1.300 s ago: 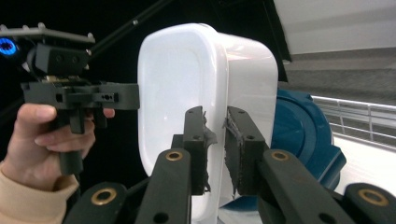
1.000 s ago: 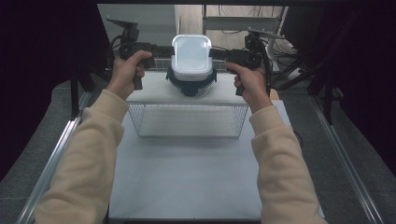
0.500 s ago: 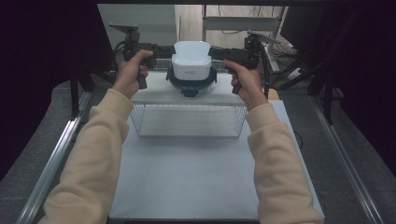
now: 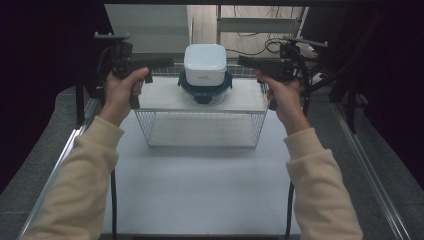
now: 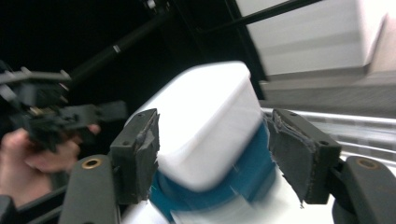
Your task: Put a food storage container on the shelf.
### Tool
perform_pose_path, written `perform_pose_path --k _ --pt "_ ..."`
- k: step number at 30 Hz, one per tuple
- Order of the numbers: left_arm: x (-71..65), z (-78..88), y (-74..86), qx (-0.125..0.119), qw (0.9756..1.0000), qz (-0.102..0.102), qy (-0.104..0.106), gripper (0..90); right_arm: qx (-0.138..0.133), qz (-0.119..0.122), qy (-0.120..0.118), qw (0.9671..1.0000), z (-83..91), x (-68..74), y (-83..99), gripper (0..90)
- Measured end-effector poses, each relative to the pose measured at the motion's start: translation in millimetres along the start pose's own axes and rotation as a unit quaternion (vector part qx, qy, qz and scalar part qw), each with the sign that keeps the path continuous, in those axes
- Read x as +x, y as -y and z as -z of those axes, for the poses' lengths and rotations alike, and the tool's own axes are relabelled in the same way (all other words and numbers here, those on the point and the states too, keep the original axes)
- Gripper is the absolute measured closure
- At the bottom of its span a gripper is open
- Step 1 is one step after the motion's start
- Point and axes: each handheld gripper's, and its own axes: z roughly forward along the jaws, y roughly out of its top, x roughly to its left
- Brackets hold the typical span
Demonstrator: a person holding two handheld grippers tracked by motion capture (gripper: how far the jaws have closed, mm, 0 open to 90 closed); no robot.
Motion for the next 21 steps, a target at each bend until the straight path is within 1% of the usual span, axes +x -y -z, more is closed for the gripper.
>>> perform_pose_path --k 1,4,6,8,9,12,14,16,17,18,19,21 --pt "-1.8 6.1 8.1 0.002 0.9999 -0.011 -0.004 29.2 0.002 0.014 0.002 0.9999 6.9 1.5 4.8 32.2" --pt "-7.7 23.4 35.7 0.004 0.9993 -0.035 -0.01 28.6 0.013 0.042 0.007 0.999 25.1 5.0 23.3 30.8" --pt "-12.5 32.7 56.5 0.008 0.9985 -0.052 -0.017 27.8 0.013 0.054 0.008 0.9984 36.2 7.3 37.7 30.2" --pt "-17.4 39.1 79.6 0.017 0.9971 -0.069 -0.025 27.5 0.014 0.062 0.004 0.998 46.0 9.9 54.3 29.8" --pt "-19.0 41.4 92.3 0.023 0.9965 -0.075 -0.029 27.4 0.016 0.067 0.004 0.9976 50.2 11.1 63.3 29.3" --pt "-21.2 45.1 132.9 0.042 0.9958 -0.077 -0.027 26.4 0.024 0.084 0.01 0.9961 62.8 15.2 97.2 27.9" --pt "-20.9 45.1 157.7 0.057 0.9945 -0.081 -0.033 25.8 0.031 0.097 0.016 0.9946 69.8 17.5 125.1 27.1" --pt "-19.6 43.8 179.5 0.07 0.9931 -0.084 -0.043 25.5 0.044 0.119 0.03 0.9915 74.5 18.2 153.8 25.8" --pt "-18.7 42.7 187.8 0.078 0.992 -0.088 -0.047 25.1 0.051 0.124 0.039 0.9902 76.3 18.1 166.8 25.5" --pt "-18.2 41.4 195.1 0.083 0.9916 -0.087 -0.048 24.9 0.057 0.131 0.045 0.9887 77.6 17.3 177.7 25.3" --pt "-18.2 40.2 197.7 0.087 0.9912 -0.087 -0.049 24.9 0.066 0.135 0.048 0.9876 78.4 15.9 188.0 24.4" --pt "-20.4 37.3 200.8 0.092 0.9898 -0.093 -0.056 24.6 0.073 0.134 0.054 0.9869 78.9 13.2 196.8 23.4"
